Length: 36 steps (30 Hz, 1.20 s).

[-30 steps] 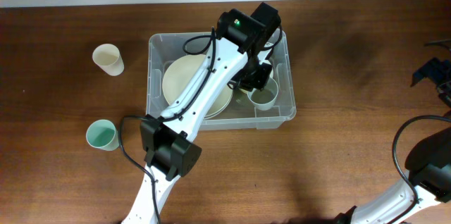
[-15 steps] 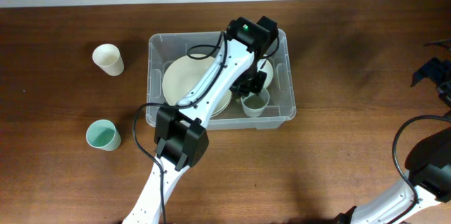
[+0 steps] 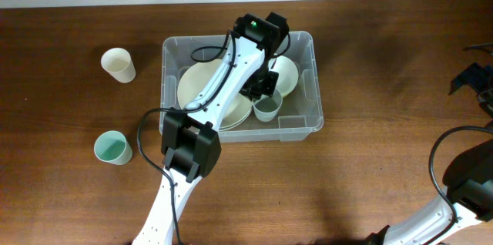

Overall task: Pack container
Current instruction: 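Lower the grey cup into the bin's front right and release, then move the left gripper to the cream cup at back left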

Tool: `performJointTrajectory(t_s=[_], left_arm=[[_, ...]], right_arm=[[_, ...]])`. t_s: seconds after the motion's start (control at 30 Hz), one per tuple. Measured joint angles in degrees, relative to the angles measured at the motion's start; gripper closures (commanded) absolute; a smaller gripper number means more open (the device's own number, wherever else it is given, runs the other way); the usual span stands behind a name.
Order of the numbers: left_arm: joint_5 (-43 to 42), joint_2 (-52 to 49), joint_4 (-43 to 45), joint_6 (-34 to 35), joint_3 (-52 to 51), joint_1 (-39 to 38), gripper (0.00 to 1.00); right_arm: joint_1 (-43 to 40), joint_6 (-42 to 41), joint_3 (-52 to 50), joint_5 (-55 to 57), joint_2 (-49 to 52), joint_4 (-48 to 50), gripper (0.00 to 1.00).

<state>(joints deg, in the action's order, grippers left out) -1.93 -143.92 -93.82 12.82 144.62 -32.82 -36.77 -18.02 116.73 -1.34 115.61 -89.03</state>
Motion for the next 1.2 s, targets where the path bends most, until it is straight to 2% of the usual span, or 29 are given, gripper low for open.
performJointTrajectory(t_s=[0.1,0.13,0.17,0.33,0.53,0.57,0.7,0.73,0.93,1.2], left_arm=[[0.0,0.0,0.02,0.28,-0.04,-0.04,0.68],[0.0,0.0,0.02,0.31,-0.04,-0.04,0.58],[-0.04,0.0,0.02,0.48,-0.04,-0.04,0.55],[-0.24,0.0,0.15,0.31,-0.04,-0.04,0.46],[-0.24,0.0,-0.79,-0.2,1.01,-0.04,0.44],[-0.24,-0.02,-1.77,-0.28,2.14,-0.02,0.41],[-0.37,-0.04,-2.78,-1.4,11.17,0.66,0.03],[-0.37,0.07,-2.75,-1.51,13.2,1.05,0.01],[1.84,4.31,-2.75,-1.25,19.63,7.21,0.01],[6.08,9.2,-2.56,-0.74,20.76,27.5,0.01]], right_arm=[[0.0,0.02,0.0,0.0,0.0,0.0,0.01],[0.0,0.02,0.0,0.0,0.0,0.0,0.01],[0.0,-0.02,0.0,0.0,0.0,0.0,0.01],[0.0,0.0,0.0,0.0,0.0,0.0,0.01],[0.0,0.0,0.0,0.0,0.0,0.0,0.01],[0.0,0.0,0.0,0.0,0.0,0.0,0.01],[0.0,-0.02,0.0,0.0,0.0,0.0,0.01],[0.0,-0.02,0.0,0.0,0.0,0.0,0.01],[0.0,0.02,0.0,0.0,0.0,0.0,0.01],[0.0,0.02,0.0,0.0,0.0,0.0,0.01]])
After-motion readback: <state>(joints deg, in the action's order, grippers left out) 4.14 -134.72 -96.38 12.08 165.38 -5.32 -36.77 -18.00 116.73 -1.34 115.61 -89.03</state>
